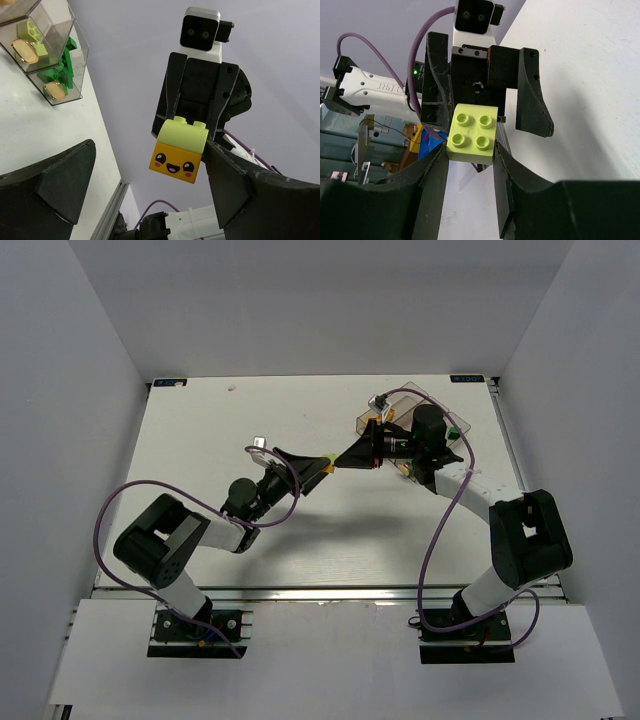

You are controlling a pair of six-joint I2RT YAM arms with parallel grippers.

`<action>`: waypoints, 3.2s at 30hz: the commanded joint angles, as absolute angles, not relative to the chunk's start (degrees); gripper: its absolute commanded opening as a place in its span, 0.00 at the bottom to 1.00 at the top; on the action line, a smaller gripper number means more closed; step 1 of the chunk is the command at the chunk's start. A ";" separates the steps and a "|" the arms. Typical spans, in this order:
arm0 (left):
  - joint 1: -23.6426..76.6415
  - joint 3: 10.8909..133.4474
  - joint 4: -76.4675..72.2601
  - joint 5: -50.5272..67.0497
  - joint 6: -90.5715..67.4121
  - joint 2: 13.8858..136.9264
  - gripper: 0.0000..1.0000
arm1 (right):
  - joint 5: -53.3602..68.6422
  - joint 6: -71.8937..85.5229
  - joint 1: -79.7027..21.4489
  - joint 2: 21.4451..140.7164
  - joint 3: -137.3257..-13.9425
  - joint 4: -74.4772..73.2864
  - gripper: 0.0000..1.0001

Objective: Sort the legos into containers by color

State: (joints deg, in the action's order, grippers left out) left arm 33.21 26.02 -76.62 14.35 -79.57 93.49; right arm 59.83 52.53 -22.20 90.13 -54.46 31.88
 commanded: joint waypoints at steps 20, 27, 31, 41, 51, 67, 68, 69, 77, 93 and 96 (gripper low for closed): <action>32.87 28.91 -104.06 20.12 -79.10 93.43 0.71 | 60.65 60.28 -21.88 90.70 -53.53 40.25 0.00; 32.87 29.97 -104.06 21.97 -79.28 92.37 0.77 | 60.47 62.40 -21.62 91.58 -53.79 42.19 0.00; 32.87 29.80 -104.06 22.15 -79.19 92.02 0.73 | 60.73 62.93 -21.36 91.93 -53.61 42.63 0.00; 32.87 31.28 -104.06 22.76 -79.28 92.37 0.48 | 61.08 65.57 -20.83 92.02 -52.47 45.26 0.00; 32.87 31.91 -104.06 24.26 -79.98 92.02 0.29 | 60.56 67.24 -19.87 92.99 -52.38 47.11 0.00; 32.87 30.06 -104.06 25.31 -80.60 91.32 0.24 | 59.94 67.24 -13.71 95.71 -55.72 48.69 0.00; 32.87 29.80 -104.06 25.31 -80.51 91.23 0.24 | 59.94 66.98 -13.19 95.89 -55.90 48.69 0.00; 32.87 29.71 -104.06 25.31 -80.42 91.23 0.24 | 60.29 66.36 -12.92 95.98 -56.51 48.17 0.00; 32.87 27.25 -103.97 24.35 -80.59 92.02 0.22 | 56.26 28.91 -9.32 96.06 -70.30 14.01 0.00; 32.87 27.51 -93.78 26.19 -77.70 91.32 0.22 | 26.38 -21.79 -5.01 104.32 -86.84 -23.73 0.00; 32.87 28.39 -92.99 26.37 -77.61 91.76 0.22 | 24.09 -24.17 -4.83 105.73 -87.10 -23.91 0.00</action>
State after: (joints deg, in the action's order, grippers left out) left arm 32.95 26.59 -76.29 25.12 -79.09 93.60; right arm 29.43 -16.38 -4.93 105.36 -84.58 -21.17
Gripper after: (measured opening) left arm 0.477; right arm 0.428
